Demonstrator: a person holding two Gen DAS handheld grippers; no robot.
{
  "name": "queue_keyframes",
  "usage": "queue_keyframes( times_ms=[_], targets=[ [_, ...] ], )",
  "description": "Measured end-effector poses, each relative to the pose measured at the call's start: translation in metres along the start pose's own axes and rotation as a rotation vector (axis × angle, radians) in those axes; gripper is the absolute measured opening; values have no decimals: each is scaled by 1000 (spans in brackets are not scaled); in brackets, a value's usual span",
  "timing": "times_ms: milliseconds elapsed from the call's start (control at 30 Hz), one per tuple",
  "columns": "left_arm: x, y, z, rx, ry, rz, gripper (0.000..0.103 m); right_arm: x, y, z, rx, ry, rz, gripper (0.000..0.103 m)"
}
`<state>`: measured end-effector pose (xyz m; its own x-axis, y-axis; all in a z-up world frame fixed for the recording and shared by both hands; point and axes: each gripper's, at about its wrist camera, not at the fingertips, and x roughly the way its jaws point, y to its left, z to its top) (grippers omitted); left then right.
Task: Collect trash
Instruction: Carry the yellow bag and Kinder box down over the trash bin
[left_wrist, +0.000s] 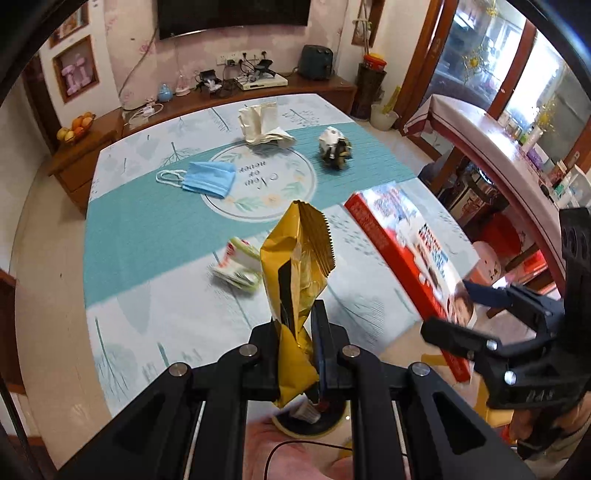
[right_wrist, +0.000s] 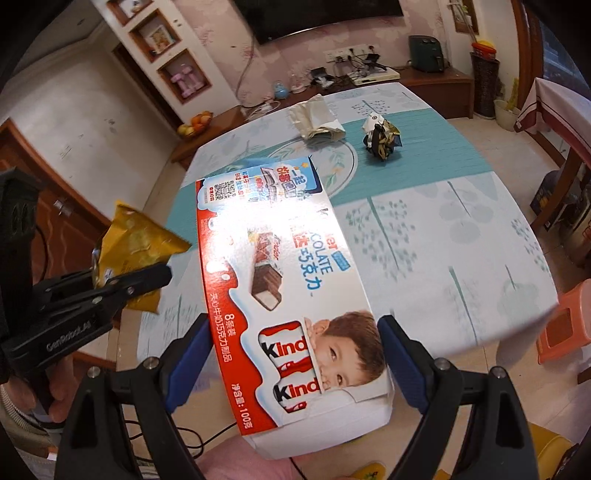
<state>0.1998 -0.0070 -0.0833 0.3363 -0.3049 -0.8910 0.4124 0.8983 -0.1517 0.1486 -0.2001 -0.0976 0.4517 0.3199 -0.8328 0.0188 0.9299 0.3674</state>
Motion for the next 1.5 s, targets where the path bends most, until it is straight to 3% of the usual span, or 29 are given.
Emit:
queue_keyframes(
  times_ms=[167,367,700,1067,1500],
  targets=[
    [-17,-35,-40,-47,-10,10,11,-24,-9,-37,-25,25,32,89],
    [-23,-75,-91,-53,34,7,11,-39,-20,-83,-6,68,56,89],
    [-12,-98,-151,-42,137,10,11,-17,-41,-144,106,176,77,89],
    [57,-97,-199,-20,238,26,11,60,-90,-198,319,293,75,89],
    [191,-81,-253,-6,330,46,12,163,-151,-272,569,404,54,90]
  ],
)
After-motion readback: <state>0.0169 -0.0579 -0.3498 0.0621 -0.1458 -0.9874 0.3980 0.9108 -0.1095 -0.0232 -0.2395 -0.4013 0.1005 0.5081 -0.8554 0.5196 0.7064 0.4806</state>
